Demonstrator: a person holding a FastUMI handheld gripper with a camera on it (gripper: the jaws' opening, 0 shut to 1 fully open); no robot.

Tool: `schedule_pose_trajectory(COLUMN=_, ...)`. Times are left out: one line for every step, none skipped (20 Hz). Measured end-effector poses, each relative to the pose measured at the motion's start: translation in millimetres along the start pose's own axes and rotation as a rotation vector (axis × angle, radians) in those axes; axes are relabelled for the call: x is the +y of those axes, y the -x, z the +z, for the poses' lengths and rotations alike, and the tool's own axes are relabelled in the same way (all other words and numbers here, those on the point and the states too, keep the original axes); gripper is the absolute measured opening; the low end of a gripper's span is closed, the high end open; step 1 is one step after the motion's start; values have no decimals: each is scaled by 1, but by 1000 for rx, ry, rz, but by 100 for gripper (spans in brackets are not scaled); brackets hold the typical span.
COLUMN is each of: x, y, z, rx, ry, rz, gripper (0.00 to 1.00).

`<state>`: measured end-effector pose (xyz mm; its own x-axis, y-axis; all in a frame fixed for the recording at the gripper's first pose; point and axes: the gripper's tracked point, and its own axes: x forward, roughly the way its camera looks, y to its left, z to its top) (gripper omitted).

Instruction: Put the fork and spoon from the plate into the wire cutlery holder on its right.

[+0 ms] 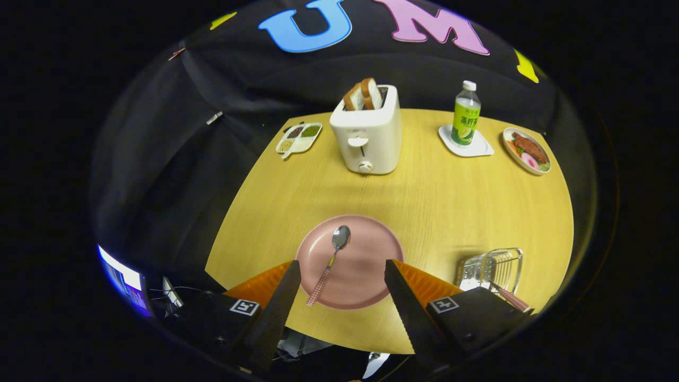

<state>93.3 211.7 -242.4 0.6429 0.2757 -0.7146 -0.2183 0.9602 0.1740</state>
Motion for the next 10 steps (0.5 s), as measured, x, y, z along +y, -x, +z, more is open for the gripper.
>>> schedule_pose_trajectory(x=4, y=-12, z=-8, rx=33, ry=3, rz=-2, gripper=100)
schedule_pose_trajectory(x=9, y=-23, z=-16, rx=66, ry=3, rz=-3, gripper=100)
schedule_pose_trajectory(x=12, y=-31, z=-23, rx=93, ry=-3, rz=-2, gripper=99)
schedule_pose_trajectory(x=14, y=-41, z=-29, rx=118, ry=-10, rz=-9, gripper=100)
schedule_pose_trajectory(x=16, y=-51, z=-35, rx=142, ry=-16, rz=-12, gripper=100)
schedule_pose_trajectory(x=17, y=-60, z=-41, rx=169, ry=-20, rz=-22, gripper=100)
schedule_pose_trajectory(x=13, y=-68, z=-46, rx=193, ry=-26, rz=-41, gripper=100)
schedule_pose_trajectory(x=9, y=-74, z=-52, rx=213, ry=-37, rz=-66, gripper=100)
schedule_pose_trajectory(x=7, y=-79, z=-57, rx=228, ry=-51, rz=-84, gripper=100)
schedule_pose_trajectory(x=7, y=-82, z=-59, rx=241, ry=-66, rz=-93, gripper=99)
